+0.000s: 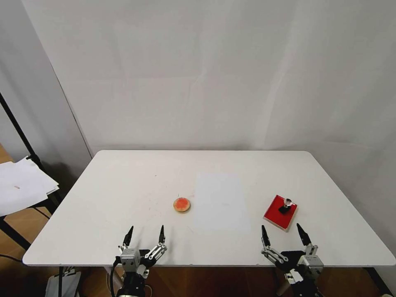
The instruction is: Pick up the stamp from the ink pad and place it onto another ink pad.
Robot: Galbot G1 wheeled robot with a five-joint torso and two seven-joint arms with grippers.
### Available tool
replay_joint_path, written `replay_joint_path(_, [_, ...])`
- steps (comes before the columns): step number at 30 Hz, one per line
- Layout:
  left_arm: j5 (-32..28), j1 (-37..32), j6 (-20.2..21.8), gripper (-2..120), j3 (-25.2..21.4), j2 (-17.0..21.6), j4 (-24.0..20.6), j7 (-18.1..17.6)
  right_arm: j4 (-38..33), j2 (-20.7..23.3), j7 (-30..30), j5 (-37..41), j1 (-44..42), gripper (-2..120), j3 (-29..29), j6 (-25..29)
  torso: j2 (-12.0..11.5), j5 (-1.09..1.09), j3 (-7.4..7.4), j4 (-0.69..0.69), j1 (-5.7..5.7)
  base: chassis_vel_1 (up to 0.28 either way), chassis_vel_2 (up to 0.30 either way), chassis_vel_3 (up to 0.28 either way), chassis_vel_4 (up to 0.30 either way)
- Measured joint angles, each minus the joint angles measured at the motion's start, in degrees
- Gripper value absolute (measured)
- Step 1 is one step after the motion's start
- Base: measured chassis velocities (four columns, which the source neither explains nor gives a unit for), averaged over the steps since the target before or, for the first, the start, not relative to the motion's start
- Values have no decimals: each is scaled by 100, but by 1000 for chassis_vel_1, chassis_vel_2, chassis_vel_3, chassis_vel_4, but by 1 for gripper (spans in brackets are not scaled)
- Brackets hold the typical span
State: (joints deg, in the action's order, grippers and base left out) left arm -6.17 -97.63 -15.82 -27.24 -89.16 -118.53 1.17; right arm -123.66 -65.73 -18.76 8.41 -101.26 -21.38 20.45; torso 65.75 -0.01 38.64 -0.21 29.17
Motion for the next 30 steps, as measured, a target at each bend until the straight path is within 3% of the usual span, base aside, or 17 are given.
replay_joint_path(18, [0,0,0,102,0,0,0,0,20,-25,1,25,37,100,8,25,0,0,0,0,0,0,0,0,0])
replay_joint_path(30, [0,0,0,102,0,0,0,0,524,236,28,579,767,100,54,-240,0,0,0,-1,0,0,0,0,0])
